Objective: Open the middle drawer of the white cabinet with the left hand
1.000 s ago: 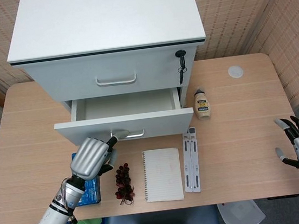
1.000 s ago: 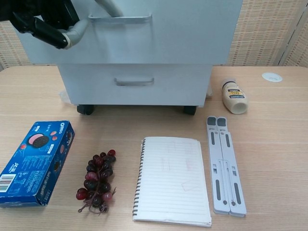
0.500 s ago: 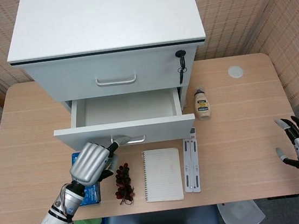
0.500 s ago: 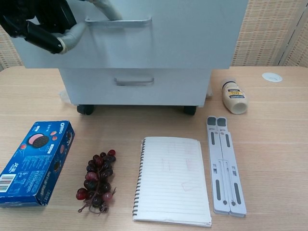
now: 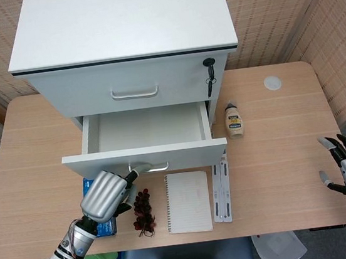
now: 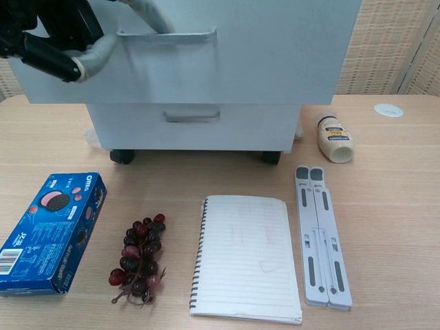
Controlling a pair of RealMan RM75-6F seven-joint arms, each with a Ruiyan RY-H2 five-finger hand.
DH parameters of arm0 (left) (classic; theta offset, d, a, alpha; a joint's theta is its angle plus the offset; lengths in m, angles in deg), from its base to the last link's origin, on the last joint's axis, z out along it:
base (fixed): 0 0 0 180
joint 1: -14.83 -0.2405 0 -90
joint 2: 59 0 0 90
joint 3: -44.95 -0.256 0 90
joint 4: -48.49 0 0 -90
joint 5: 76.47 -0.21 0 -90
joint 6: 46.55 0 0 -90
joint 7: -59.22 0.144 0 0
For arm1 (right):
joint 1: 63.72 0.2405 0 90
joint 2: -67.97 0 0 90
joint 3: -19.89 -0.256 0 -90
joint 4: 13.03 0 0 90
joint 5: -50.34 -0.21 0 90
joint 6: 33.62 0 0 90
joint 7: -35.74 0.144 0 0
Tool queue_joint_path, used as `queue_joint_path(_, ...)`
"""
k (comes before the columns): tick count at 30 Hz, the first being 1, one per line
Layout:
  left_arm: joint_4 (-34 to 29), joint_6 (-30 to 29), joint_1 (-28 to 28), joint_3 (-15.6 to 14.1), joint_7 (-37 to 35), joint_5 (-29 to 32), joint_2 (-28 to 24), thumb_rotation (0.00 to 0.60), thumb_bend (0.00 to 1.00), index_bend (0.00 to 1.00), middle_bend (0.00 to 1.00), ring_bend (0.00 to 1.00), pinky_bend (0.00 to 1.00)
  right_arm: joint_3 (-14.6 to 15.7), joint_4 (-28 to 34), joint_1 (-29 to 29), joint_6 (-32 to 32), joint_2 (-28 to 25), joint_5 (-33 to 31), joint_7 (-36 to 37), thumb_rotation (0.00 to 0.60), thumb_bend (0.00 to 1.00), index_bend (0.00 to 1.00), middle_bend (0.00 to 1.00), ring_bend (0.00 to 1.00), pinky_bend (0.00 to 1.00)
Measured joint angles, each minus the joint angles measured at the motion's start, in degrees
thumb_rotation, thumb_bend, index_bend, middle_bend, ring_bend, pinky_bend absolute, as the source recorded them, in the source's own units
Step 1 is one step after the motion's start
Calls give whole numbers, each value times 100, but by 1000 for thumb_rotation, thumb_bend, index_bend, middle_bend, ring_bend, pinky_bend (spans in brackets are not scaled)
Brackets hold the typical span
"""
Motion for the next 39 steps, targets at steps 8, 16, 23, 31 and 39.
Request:
queue_joint_path(8,-130,-31,-111,-82,50,-162,-46,600,682,230,898,943,1000,6,-12,-13,13,8,1,1,600,334,105,139,27,82)
queue_joint_path(16,-218,-70,-228,-151,75,-414,-73,600,683,230,886,924,1000,6,-22,-23,26,12,1,11,600,334,104,139,28,82)
queue_joint_path(23,-100,-290,-383,-131,-136,-864,-22,600,682,266,818,829,1000,8,-26,-29,16,12,-12,16,600,334,105,138,27,82)
queue_joint_path(31,38,-596,-728,-303,-410,-1601,-72,600,682,522,774,790,1000,2,-45,-26,-12,22,-43,25,600,334,104,139,27,82)
queue_joint_path(39,276,-887,-1053,-392,-504,-2018,-50,600,683,742,844,846,1000,-7,-65,-28,-45,30,-95,27,600,334,105,139,27,82)
